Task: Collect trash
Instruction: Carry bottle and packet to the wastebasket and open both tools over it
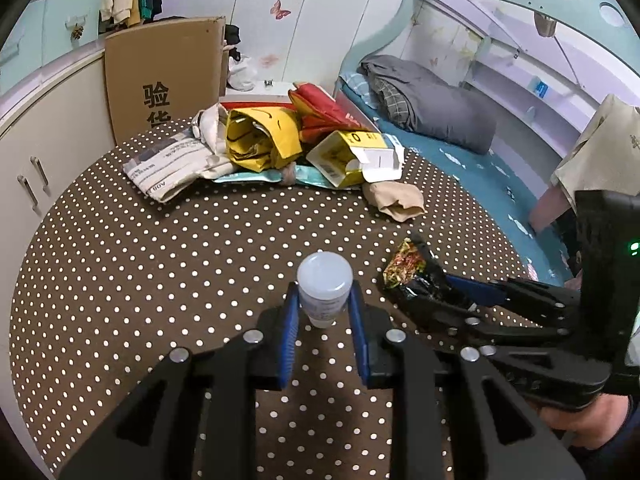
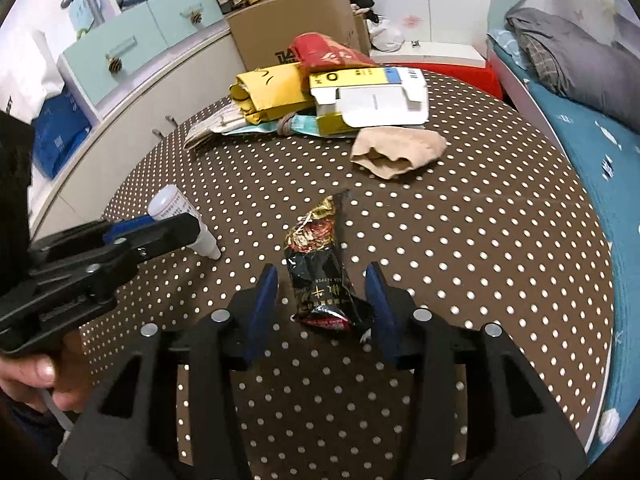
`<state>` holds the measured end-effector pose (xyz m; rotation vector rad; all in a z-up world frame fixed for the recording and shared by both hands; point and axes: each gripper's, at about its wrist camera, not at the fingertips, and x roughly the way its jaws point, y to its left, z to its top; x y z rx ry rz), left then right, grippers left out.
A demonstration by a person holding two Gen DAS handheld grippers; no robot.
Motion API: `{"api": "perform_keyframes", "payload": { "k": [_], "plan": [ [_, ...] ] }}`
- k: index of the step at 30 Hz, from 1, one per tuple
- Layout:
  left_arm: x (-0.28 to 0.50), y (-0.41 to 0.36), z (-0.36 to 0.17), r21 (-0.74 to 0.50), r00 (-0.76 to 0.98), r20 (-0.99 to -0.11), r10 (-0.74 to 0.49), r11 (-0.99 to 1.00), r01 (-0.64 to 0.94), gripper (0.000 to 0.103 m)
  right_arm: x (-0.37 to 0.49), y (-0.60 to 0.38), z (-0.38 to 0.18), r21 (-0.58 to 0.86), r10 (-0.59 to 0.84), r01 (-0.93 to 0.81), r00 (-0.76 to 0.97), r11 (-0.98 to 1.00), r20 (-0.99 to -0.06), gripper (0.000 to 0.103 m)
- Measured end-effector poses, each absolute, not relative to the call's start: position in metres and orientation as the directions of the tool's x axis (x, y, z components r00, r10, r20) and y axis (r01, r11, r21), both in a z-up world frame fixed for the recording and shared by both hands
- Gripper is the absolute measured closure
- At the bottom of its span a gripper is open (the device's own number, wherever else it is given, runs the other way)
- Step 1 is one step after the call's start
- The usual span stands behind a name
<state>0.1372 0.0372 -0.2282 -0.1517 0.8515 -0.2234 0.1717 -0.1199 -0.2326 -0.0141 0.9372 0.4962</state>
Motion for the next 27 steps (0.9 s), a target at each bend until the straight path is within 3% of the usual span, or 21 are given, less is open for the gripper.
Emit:
{"api": "perform_keyframes", "payload": {
  "k": [1,5,17,27],
  "plan": [
    [0.137,0.037,-0.227,-0.221,0.639,-0.726,-0.255,0.966,0.134,0.08,0.171,-0.115,-0.233,0.162,0.383,-0.429,0.5,0.889,-0.776,0.068],
    [0.134,0.037,-0.22,-0.221,0.648,-0.717,-0.255,0.966,0.135,0.08,0.17,-0.12,-0.227,0.219,0.429,-0.425,0.5,0.878,-0.752,0.084],
    [0.138,0.009,-0.19,-0.229,0.674,-0.676,-0.297,0.955,0.191,0.08,0.163,-0.191,-0.181,0.334,0.481,-0.346,0.607,0.877,-0.633,0.084],
    [0.153,-0.041,-0.155,-0.228,0.689,-0.621,-0.374,0.927,0.298,0.08,0.151,-0.281,-0.129,0.412,0.431,-0.234,0.758,0.881,-0.49,0.084]
  ]
}}
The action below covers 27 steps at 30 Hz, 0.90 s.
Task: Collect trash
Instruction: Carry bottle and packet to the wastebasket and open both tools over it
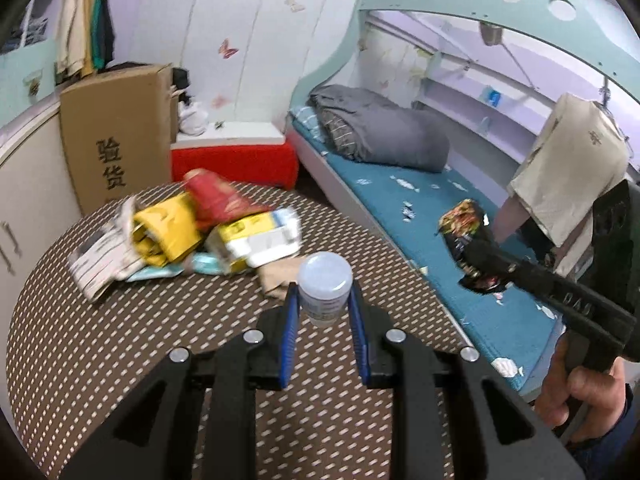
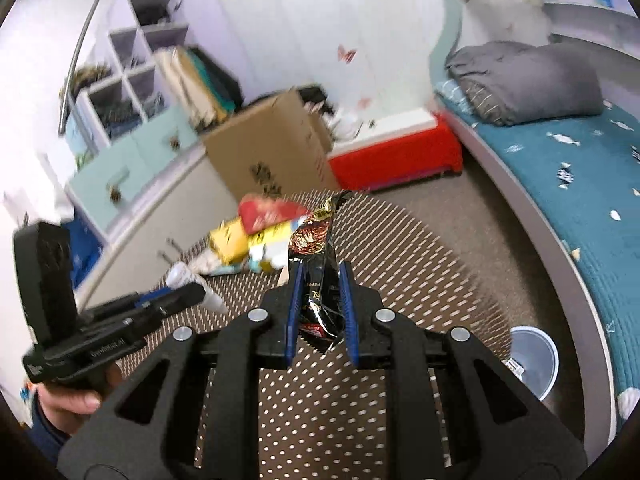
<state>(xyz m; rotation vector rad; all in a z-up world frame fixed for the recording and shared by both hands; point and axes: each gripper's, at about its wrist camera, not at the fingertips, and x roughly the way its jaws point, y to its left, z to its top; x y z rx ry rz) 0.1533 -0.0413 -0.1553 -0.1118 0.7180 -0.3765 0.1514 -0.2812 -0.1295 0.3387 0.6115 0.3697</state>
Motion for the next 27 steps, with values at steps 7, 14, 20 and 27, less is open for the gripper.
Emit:
{"api": "perform_keyframes", "payload": {
  "k": [7,14,20,27],
  "plan": [
    [0.162,-0.107,-0.141,-0.222,0.652,-0.598,-0.466,0.878,0.425,0.08,0.144,-0.356,-0.117,0.431,0.319,-0.108,0.831,0.896,-0.456,0.084],
    [0.176,-0.183,-0.145,-0.231,0.575,-0.606,-0.55,0.813,0.534,0.08,0.134,-0.431,-0.137,0.459,0.19,0.066,0.851,0.886,-0.49,0.084],
    [0.188,-0.242,-0.167,-0.243,0.493,-0.65,-0.578,0.773,0.586,0.08,0.133,-0.479,-0.17,0.484,0.119,0.192,0.833,0.854,-0.54,0.084],
    [0.215,-0.314,-0.206,-0.251,0.387,-0.729,-0.564,0.747,0.616,0.08,0.146,-0.513,-0.218,0.499,0.1,0.289,0.781,0.817,-0.617,0.084]
  ]
}}
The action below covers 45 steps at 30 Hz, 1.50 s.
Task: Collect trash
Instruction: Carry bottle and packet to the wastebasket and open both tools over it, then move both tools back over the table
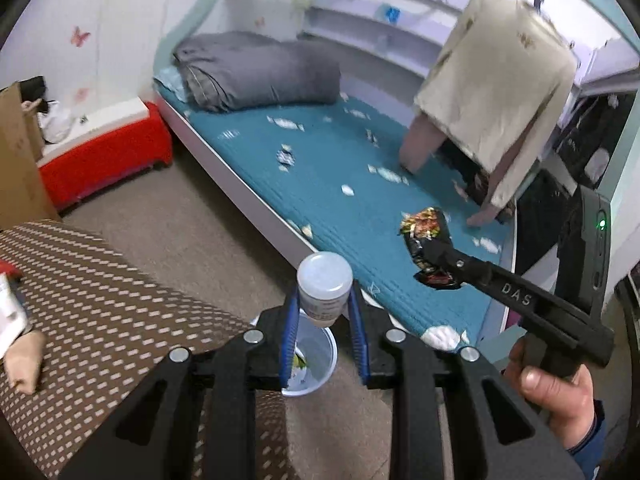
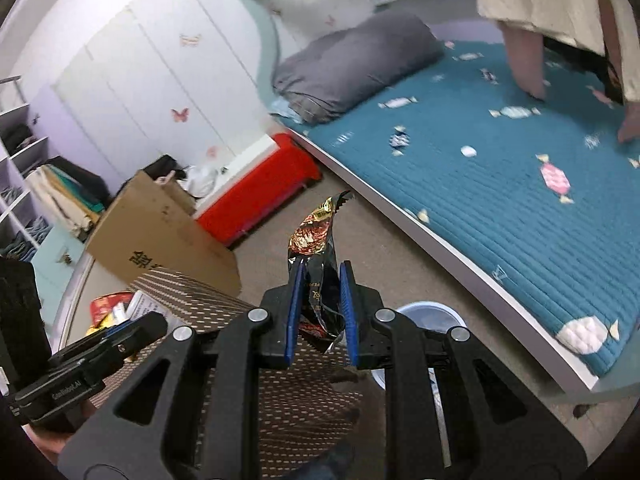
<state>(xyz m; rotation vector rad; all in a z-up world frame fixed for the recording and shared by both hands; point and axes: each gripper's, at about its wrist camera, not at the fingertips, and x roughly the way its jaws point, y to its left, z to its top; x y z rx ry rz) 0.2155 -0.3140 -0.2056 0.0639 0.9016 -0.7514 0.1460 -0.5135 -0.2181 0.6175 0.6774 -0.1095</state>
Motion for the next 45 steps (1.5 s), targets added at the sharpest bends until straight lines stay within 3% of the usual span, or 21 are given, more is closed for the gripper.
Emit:
{"api": "perform_keyframes", "payload": {
  "k": [11,12,13,14,15,18,20,22,29,45],
  "plan": [
    [0.255,-0.389,-0.278,-0.241,0.22,-0.854,-0.471,0.733,0.636,0.077,0.176,-0.542,-0.287,0.539,0.145,0.38,0.702,0.752,-0.697,0.081],
    [0.257,-0.392,-0.284,-0.23,0.207,-0.867,-0.454,0.731,0.642,0.059,0.179,-0.544,-0.294,0.538,0.147,0.389,0.694,0.748,-0.705,0.081],
    [0.259,-0.394,-0.289,-0.208,0.211,-0.878,-0.43,0.739,0.641,0.025,0.181,-0.545,-0.299,0.537,0.147,0.399,0.686,0.743,-0.713,0.065],
    [0.262,-0.393,-0.292,-0.17,0.245,-0.885,-0.396,0.765,0.622,0.014,0.181,-0.548,-0.307,0.538,0.144,0.42,0.676,0.731,-0.723,0.036],
    [0.263,-0.391,-0.292,-0.15,0.274,-0.882,-0.383,0.78,0.607,0.011,0.18,-0.55,-0.311,0.546,0.146,0.428,0.675,0.721,-0.723,0.031],
    [0.266,-0.39,-0.293,-0.159,0.266,-0.884,-0.385,0.782,0.603,0.011,0.177,-0.553,-0.32,0.563,0.157,0.448,0.669,0.694,-0.726,0.031],
    [0.265,-0.385,-0.291,-0.146,0.281,-0.883,-0.376,0.789,0.597,0.011,0.173,-0.552,-0.319,0.561,0.145,0.461,0.67,0.687,-0.728,0.013],
    [0.261,-0.378,-0.285,-0.141,0.304,-0.872,-0.383,0.792,0.595,0.011,0.169,-0.552,-0.315,0.543,0.112,0.48,0.67,0.689,-0.734,0.006],
    [0.24,-0.358,-0.258,-0.082,0.404,-0.833,-0.377,0.808,0.584,0.011,0.154,-0.544,-0.286,0.479,0.021,0.507,0.672,0.717,-0.741,0.006],
    [0.19,-0.296,-0.18,-0.107,0.513,-0.728,-0.455,0.814,0.57,0.01,0.13,-0.485,-0.198,0.457,-0.011,0.405,0.758,0.792,-0.652,0.006]
  ]
}}
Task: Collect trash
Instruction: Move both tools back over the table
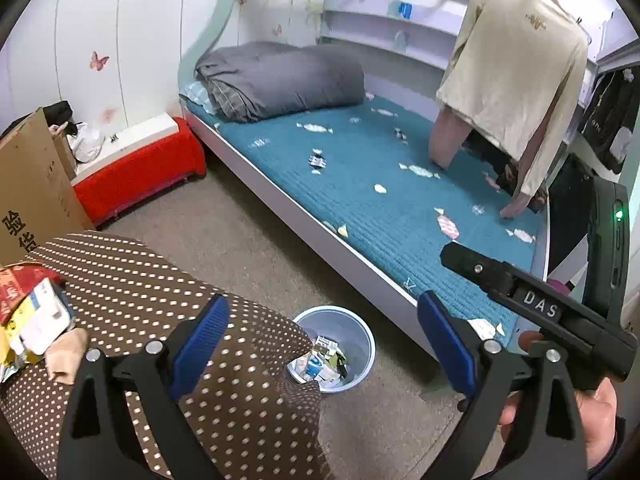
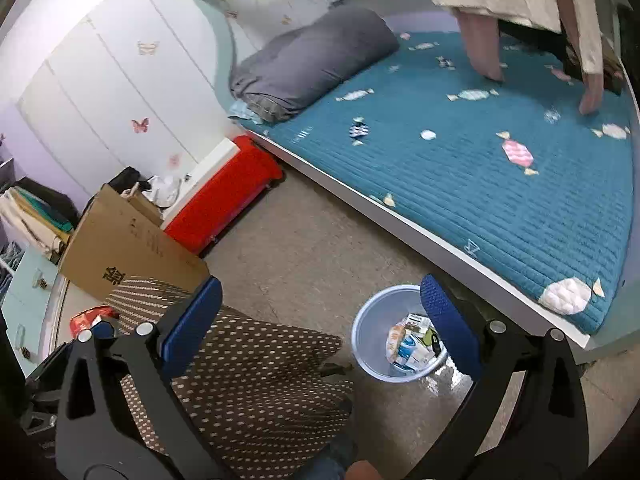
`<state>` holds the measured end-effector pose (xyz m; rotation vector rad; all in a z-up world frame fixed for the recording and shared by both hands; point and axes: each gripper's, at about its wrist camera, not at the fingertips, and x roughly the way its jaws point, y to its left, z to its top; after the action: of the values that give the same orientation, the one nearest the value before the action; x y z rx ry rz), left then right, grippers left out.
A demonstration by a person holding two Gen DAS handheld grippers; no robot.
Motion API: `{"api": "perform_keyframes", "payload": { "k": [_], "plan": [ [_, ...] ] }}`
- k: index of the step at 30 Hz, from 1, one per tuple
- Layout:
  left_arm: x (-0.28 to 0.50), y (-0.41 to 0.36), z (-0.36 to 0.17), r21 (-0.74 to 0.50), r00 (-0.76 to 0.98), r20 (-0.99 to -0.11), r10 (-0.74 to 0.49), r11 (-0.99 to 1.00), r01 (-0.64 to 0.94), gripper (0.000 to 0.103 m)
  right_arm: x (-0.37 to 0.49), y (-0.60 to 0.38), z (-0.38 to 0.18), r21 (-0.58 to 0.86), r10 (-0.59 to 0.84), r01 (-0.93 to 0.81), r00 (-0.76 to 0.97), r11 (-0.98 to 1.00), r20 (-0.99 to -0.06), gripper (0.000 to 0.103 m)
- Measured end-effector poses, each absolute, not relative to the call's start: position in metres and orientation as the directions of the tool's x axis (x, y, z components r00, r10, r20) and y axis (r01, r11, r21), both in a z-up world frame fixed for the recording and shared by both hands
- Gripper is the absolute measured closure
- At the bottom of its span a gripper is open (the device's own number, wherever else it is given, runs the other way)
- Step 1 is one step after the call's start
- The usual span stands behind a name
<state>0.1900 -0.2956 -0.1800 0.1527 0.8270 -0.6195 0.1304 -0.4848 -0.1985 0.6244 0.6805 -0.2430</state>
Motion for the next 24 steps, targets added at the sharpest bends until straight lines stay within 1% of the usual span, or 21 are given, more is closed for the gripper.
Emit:
{"api": "perform_keyframes", "payload": {
  "k": [12,17,24],
  "plan": [
    [0.169,-0.219,-0.142,-0.131,0.605,-0.65,-0.46,0.852,0.507,0.01,0.133,-0.413,-0.142,0.432,0.039,0.268,0.812,0.861,-0.582,0.006],
    [0.166,-0.178,-0.135,-0.142,0.647,-0.623,-0.439,0.877,0.459,0.01,0.144,-0.372,-0.122,0.404,0.087,0.18,0.824,0.897,-0.56,0.006],
    [0.164,-0.115,-0.13,-0.167,0.688,-0.606,-0.399,0.909,0.381,0.01,0.157,-0.323,-0.108,0.369,0.146,0.083,0.822,0.926,-0.55,0.006]
  ]
}}
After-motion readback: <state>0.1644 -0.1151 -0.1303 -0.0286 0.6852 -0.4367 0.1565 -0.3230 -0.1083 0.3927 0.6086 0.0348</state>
